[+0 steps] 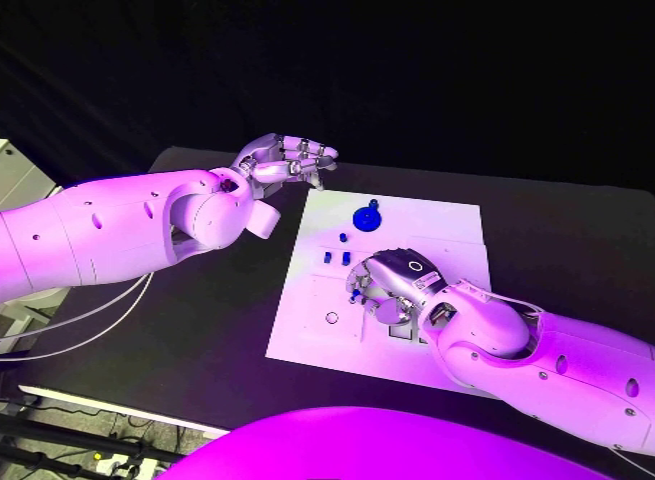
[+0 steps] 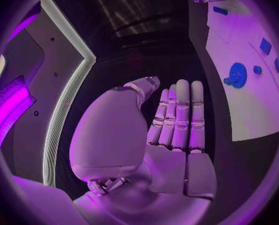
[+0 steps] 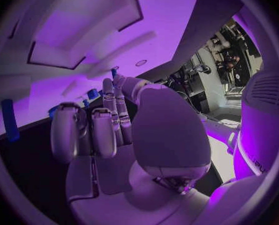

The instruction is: Assemble the parts on the task board

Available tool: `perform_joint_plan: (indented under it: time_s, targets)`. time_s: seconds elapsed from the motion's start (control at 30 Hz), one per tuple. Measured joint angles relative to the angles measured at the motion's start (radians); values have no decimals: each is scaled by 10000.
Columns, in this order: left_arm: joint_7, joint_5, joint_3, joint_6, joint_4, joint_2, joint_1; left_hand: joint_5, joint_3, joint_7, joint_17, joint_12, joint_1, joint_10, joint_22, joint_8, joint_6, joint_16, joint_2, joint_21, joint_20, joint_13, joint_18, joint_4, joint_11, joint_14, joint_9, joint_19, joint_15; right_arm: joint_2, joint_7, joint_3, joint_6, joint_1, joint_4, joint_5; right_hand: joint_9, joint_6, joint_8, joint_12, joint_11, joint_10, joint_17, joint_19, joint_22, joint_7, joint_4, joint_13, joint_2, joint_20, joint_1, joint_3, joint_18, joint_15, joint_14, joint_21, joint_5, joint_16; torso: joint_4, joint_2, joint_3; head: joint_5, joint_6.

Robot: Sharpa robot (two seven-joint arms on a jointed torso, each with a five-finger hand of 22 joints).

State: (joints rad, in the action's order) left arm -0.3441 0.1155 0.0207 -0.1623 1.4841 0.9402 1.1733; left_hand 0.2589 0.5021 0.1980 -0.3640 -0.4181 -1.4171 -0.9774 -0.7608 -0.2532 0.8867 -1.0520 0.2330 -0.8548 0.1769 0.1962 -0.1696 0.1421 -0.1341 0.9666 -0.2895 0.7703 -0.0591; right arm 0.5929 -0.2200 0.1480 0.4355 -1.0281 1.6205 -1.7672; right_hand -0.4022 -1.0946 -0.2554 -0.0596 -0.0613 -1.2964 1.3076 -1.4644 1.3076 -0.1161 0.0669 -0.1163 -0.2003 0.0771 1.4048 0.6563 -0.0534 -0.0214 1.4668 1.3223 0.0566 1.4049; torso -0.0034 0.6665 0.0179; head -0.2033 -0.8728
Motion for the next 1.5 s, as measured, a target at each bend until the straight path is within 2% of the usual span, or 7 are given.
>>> perform_joint_plan:
  time_s: [0.87, 0.97, 1.03, 1.1, 1.2, 1.33, 1.5]
  targets:
    - [54, -9, 0, 17, -21, 15, 0, 0, 0, 0, -1, 0, 0, 0, 18, 0, 0, 0, 0, 77, 0, 0, 1, 0, 0, -36, -1, 0, -36, -78, -53, 38, -247, 16, -27, -72, -32, -19, 35, 40, 13, -18, -2, 0, -3, -25, -103, 35, 57, 0, -24, -48, 0, 0, 0, 0, -31, 0, -7, 1, -3, -3, 0]
    - [62, -10, 1, 22, -18, 14, 0, 0, 0, 0, -1, 0, 0, 0, 18, 0, 0, 0, 0, 77, 0, 0, 0, 0, 0, -36, -1, 0, -36, -124, -87, 52, -368, 9, -60, -92, -33, 148, 83, 18, 51, 72, -3, 0, -3, -108, -128, 91, -52, 0, -394, -86, 1, 0, 0, -126, -30, 40, -7, 1, -3, -2, 0]
    - [68, -10, 1, 25, -17, 14, 0, 0, 0, 0, -1, 0, 0, -1, 17, 0, 0, 0, 0, 77, 0, 0, 1, 0, 1, -36, 6, 0, -36, -145, -105, 60, -436, 8, -72, -101, -41, 242, 144, -11, -16, 275, -3, 0, -1, -103, -63, 119, -176, 0, -552, -151, 0, 60, -17, -251, -17, 47, -7, 1, -3, -2, 0]
    - [73, -11, 1, 27, -16, 13, 0, 0, 0, 0, -1, 0, 0, -1, 18, 0, 0, 0, 0, 77, 0, 0, 0, 0, 1, -36, 9, 0, -36, -160, -114, 62, -481, 5, -73, -108, -28, 244, 159, -20, -68, 375, -3, 0, 4, -103, -50, 164, -175, 0, -733, -164, 0, 73, -4, -327, -1, 47, -6, 1, -2, -2, 0]
    - [83, -11, 1, 32, -15, 13, 0, 0, 0, 0, -1, 0, 0, 0, 18, 0, 0, 4, 0, 77, 0, 0, 0, 0, 1, -36, 9, 0, -36, -173, -124, 70, -533, -3, -75, -120, 17, 281, 216, -20, -121, 603, 0, 0, 5, -139, 6, 249, -366, 0, -947, -275, 0, 72, -4, -464, -1, 46, -5, 1, -3, 3, 0]
    - [99, -11, 1, 40, -14, 17, 0, 0, 0, 0, 7, 0, 0, -1, 27, 0, 0, 39, 0, 77, 0, 0, 1, 0, 1, -36, 9, 0, -36, -173, -129, 82, -537, -3, -75, -129, 37, 316, 257, -19, -169, 741, 6, -2, 4, -172, 31, 288, -447, 2, -1027, -307, 1, 144, -3, -559, -1, 46, -5, 0, -3, 7, 0]
    - [118, -11, 1, 52, -15, 20, 0, 0, 0, 0, 7, 0, 0, -1, 27, 0, 0, 39, 0, 77, -1, 0, 1, 0, 0, -36, 9, 0, -36, -132, -142, 107, -453, 10, -57, -133, 143, 657, 509, -19, -229, 1442, -234, 77, 4, -193, -4, 413, -610, 187, -1120, -604, 0, 214, -5, -1185, -1, -83, -7, -4, -3, 17, 0]
